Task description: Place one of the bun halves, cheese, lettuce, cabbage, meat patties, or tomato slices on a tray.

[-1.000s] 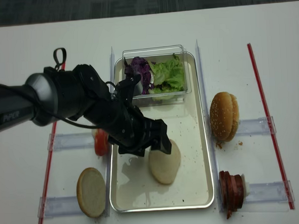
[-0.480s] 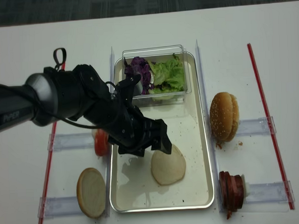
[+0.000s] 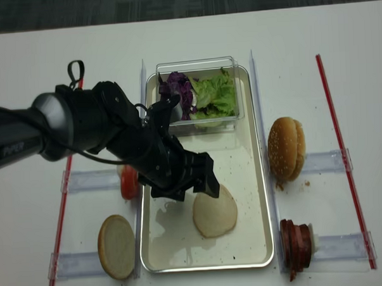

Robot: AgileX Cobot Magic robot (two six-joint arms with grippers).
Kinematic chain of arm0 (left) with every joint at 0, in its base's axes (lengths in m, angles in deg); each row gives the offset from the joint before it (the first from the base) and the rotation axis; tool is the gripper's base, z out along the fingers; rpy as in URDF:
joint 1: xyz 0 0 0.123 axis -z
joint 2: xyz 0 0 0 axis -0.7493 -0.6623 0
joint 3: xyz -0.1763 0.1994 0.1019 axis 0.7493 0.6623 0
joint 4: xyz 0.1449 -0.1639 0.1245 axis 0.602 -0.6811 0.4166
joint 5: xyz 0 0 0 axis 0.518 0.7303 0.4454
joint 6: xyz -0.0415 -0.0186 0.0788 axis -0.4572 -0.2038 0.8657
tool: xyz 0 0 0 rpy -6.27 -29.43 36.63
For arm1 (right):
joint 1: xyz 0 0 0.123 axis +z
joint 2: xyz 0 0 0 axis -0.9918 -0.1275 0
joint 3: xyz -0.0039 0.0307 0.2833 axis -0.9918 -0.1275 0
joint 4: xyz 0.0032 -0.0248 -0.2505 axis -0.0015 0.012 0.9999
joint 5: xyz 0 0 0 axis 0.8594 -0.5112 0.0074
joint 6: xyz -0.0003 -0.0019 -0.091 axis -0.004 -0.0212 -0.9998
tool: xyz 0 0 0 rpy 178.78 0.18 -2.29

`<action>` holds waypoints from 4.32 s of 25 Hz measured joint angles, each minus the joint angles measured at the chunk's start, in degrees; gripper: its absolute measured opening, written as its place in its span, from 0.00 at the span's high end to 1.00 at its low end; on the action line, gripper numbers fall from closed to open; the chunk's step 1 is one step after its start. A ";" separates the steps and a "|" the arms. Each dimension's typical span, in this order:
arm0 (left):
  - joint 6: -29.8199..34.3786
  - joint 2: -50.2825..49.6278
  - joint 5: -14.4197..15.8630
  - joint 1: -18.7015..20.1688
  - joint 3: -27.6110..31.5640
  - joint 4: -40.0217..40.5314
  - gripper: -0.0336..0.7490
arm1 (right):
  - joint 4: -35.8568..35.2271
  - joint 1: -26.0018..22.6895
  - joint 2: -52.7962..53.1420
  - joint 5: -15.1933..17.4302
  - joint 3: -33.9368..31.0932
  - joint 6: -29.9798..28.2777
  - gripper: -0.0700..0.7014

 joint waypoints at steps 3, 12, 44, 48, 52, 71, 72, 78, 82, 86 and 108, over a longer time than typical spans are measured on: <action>0.00 2.05 -0.35 0.00 0.00 0.00 0.22 | 0.00 0.00 0.00 0.00 0.00 0.00 0.03; -0.76 9.18 -0.35 0.00 0.00 0.00 0.22 | 0.00 0.00 0.00 0.00 0.00 0.00 0.03; -19.17 12.29 1.77 0.00 0.00 26.50 0.22 | 0.00 0.00 0.00 0.00 0.00 0.00 0.03; -22.94 12.29 2.55 0.00 -0.11 31.32 0.22 | 0.00 0.00 0.00 0.00 0.00 0.00 0.03; -26.51 12.29 5.08 0.00 -1.99 36.81 0.22 | 0.00 0.00 0.00 0.00 0.00 0.00 0.03; -35.44 12.29 12.29 0.00 -5.10 51.74 0.22 | 0.00 0.00 0.00 0.00 0.00 0.00 0.03; -35.44 12.29 12.29 0.00 -5.10 51.79 0.22 | 0.00 0.00 0.00 0.00 0.00 0.00 0.03; -35.44 12.29 12.29 -0.41 -5.10 52.23 0.22 | 0.00 0.00 0.00 0.00 0.00 0.00 0.03; -35.18 12.29 12.78 -4.66 -5.10 52.32 0.22 | 0.00 0.00 0.00 0.00 0.00 0.00 0.03; -33.30 12.29 14.61 -11.38 -5.10 52.45 0.22 | 0.00 0.00 0.00 0.00 0.00 0.00 0.03; -27.84 15.77 17.86 -28.39 -4.98 56.97 0.25 | 0.00 0.00 0.00 0.00 0.00 0.00 0.03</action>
